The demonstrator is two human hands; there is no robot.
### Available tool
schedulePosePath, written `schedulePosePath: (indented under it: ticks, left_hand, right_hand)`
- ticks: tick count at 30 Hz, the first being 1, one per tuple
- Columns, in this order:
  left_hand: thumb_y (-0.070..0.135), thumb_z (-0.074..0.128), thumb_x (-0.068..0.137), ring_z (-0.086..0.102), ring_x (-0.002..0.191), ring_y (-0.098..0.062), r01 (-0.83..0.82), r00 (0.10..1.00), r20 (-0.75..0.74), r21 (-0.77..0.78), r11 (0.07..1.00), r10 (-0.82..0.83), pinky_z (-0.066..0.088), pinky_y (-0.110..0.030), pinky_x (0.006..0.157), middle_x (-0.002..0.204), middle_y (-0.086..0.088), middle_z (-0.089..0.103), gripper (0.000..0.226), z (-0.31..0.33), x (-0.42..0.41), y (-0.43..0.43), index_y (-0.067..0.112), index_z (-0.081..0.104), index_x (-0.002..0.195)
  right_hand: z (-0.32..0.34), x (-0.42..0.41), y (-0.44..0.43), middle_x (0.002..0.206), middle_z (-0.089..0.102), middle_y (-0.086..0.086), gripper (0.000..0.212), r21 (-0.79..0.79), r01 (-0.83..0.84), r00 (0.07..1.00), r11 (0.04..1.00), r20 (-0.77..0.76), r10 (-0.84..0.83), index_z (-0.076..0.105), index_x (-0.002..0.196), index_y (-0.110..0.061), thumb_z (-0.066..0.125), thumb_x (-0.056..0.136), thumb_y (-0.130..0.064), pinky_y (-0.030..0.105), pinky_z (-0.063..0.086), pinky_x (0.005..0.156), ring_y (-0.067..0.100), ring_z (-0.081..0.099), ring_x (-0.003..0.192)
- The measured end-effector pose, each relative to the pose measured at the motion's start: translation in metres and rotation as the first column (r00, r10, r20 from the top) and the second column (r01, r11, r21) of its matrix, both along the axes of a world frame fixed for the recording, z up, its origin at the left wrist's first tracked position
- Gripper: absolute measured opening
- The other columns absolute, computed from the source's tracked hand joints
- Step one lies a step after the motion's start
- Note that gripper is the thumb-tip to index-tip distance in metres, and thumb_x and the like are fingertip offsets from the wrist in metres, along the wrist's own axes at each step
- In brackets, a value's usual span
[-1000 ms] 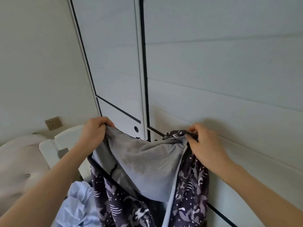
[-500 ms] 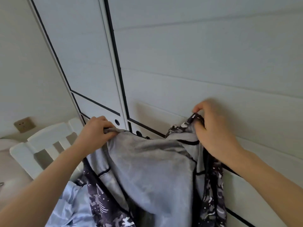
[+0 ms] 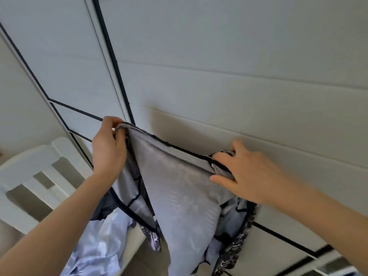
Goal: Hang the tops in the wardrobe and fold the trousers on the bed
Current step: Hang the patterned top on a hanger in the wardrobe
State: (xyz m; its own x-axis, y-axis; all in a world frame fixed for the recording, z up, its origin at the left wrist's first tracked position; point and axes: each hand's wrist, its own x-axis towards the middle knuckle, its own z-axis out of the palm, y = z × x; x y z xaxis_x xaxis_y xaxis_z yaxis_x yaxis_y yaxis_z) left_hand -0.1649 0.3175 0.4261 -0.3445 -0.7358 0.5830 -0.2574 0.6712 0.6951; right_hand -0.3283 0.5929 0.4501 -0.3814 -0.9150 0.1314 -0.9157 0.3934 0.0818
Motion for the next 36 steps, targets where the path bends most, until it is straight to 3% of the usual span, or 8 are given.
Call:
schedulePosePath:
  ticks: [4, 8, 13, 20, 25, 31, 34, 36]
  left_hand:
    - [0.024, 0.037, 0.095, 0.048, 0.047, -0.003, 0.054, 0.992, -0.109, -0.039, 0.998, -0.058, 0.034, -0.012, 0.042, 0.059, 0.012, 0.052, 0.019, -0.002, -0.016, 0.021, 0.04, 0.046, 0.098]
    - [0.032, 0.038, 0.093, 0.053, 0.056, 0.005, 0.08, 0.99, -0.114, -0.034, 0.996, -0.084, 0.036, -0.006, 0.048, 0.068, 0.029, 0.058, 0.017, 0.005, -0.028, 0.044, 0.047, 0.046, 0.092]
    - [0.037, 0.037, 0.092, 0.052, 0.061, 0.005, 0.082, 0.983, -0.162, -0.005, 0.997, -0.082, 0.036, -0.005, 0.053, 0.073, 0.031, 0.057, 0.022, 0.014, -0.042, 0.079, 0.057, 0.045, 0.087]
    - [0.041, 0.037, 0.096, 0.051, 0.06, 0.001, 0.069, 0.987, -0.144, -0.026, 0.997, -0.072, 0.041, -0.024, 0.058, 0.075, 0.017, 0.059, 0.012, 0.011, -0.051, 0.164, 0.036, 0.047, 0.092]
    - [0.04, 0.04, 0.1, 0.053, 0.065, -0.003, 0.099, 0.993, -0.065, -0.047, 0.994, -0.102, 0.041, -0.027, 0.06, 0.071, 0.009, 0.058, 0.019, 0.015, -0.058, 0.242, 0.027, 0.051, 0.092]
    - [0.039, 0.042, 0.101, 0.054, 0.061, -0.015, 0.129, 0.986, 0.122, -0.137, 0.982, -0.112, 0.037, -0.035, 0.056, 0.063, 0.007, 0.056, 0.013, 0.014, -0.072, 0.325, 0.03, 0.048, 0.093]
    - [0.036, 0.042, 0.102, 0.054, 0.06, -0.018, 0.183, 0.979, 0.117, -0.157, 0.971, -0.166, 0.039, -0.037, 0.056, 0.064, 0.005, 0.057, 0.014, 0.015, -0.08, 0.362, 0.025, 0.048, 0.095]
    - [0.033, 0.043, 0.103, 0.055, 0.062, -0.017, 0.205, 0.979, 0.049, -0.186, 0.961, -0.199, 0.04, -0.037, 0.058, 0.068, 0.009, 0.057, 0.012, 0.022, -0.088, 0.385, 0.023, 0.047, 0.099]
  right_hand:
    - [-0.008, -0.001, 0.017, 0.085, 0.025, -0.002, 0.04, -0.009, 0.106, 0.994, 0.994, 0.014, -0.106, 0.037, 0.08, -0.023, 0.036, 0.091, -0.062, 0.033, 0.034, 0.052, 0.024, 0.046, 0.061]
    - [0.0, 0.0, 0.047, 0.097, 0.057, 0.009, 0.029, -0.224, 0.081, 0.986, 0.971, -0.123, -0.111, 0.064, 0.067, -0.012, 0.07, 0.081, -0.037, 0.034, 0.041, 0.06, 0.033, 0.057, 0.087]
    - [0.005, 0.001, 0.085, 0.079, 0.065, 0.01, 0.014, -0.401, 0.055, 0.998, 0.914, -0.013, -0.066, 0.068, 0.095, -0.007, 0.069, 0.081, -0.009, 0.042, 0.051, 0.053, 0.034, 0.061, 0.071]
    - [0.014, 0.006, 0.177, 0.054, 0.054, -0.002, 0.03, -0.448, -0.003, 0.993, 0.894, -0.108, -0.051, 0.063, 0.088, -0.012, 0.05, 0.095, -0.039, 0.031, 0.04, 0.036, 0.024, 0.05, 0.04]
    - [0.025, 0.004, 0.252, 0.047, 0.052, -0.002, 0.021, -0.497, 0.006, 0.985, 0.868, -0.148, -0.092, 0.061, 0.087, -0.011, 0.062, 0.091, -0.032, 0.03, 0.04, 0.038, 0.031, 0.048, 0.036]
    - [0.034, -0.017, 0.338, 0.056, 0.048, -0.008, 0.015, -0.519, 0.039, 0.984, 0.854, -0.129, -0.123, 0.053, 0.091, -0.015, 0.053, 0.095, -0.03, 0.031, 0.036, 0.044, 0.031, 0.053, 0.047]
    - [0.045, -0.04, 0.374, 0.054, 0.037, -0.013, 0.018, -0.538, 0.098, 0.974, 0.837, -0.12, -0.192, 0.05, 0.094, -0.018, 0.051, 0.095, -0.036, 0.033, 0.037, 0.048, 0.035, 0.057, 0.054]
    - [0.052, -0.054, 0.397, 0.058, 0.049, -0.006, 0.02, -0.539, 0.149, 0.966, 0.829, -0.099, -0.238, 0.046, 0.096, -0.021, 0.046, 0.095, -0.041, 0.036, 0.039, 0.052, 0.037, 0.059, 0.062]
